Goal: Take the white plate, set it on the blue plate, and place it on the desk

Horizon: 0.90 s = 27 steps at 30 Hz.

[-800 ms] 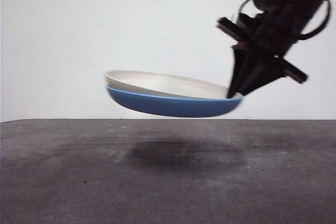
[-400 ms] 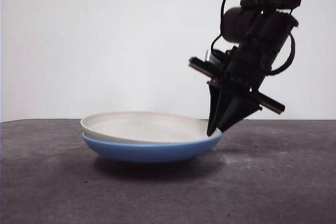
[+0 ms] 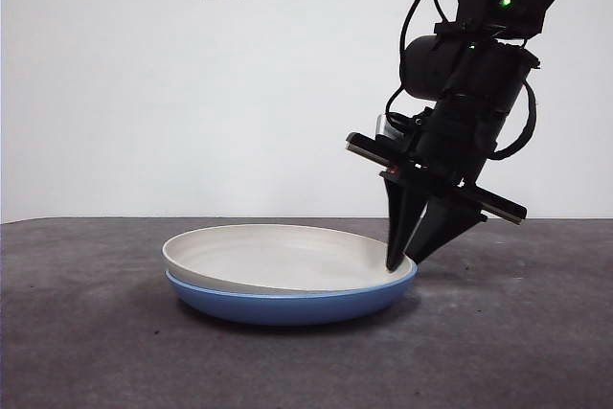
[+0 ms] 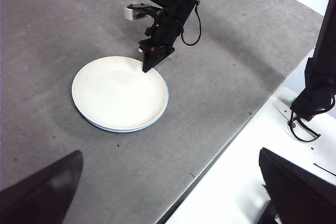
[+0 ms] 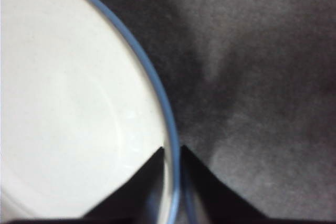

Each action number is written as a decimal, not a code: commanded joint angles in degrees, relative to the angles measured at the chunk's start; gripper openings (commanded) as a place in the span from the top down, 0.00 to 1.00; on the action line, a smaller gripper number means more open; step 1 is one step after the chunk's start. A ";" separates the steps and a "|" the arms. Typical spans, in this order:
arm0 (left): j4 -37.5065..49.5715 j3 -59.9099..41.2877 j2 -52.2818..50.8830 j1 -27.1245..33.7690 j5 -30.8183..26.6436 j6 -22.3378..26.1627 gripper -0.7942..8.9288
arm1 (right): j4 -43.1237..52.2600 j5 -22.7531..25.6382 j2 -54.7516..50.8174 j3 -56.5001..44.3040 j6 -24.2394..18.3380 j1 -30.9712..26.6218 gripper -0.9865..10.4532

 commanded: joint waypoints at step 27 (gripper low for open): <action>0.00 0.68 0.33 -0.26 -0.11 -1.99 0.34 | -31.87 10.75 -43.71 3.56 -11.63 4.85 0.37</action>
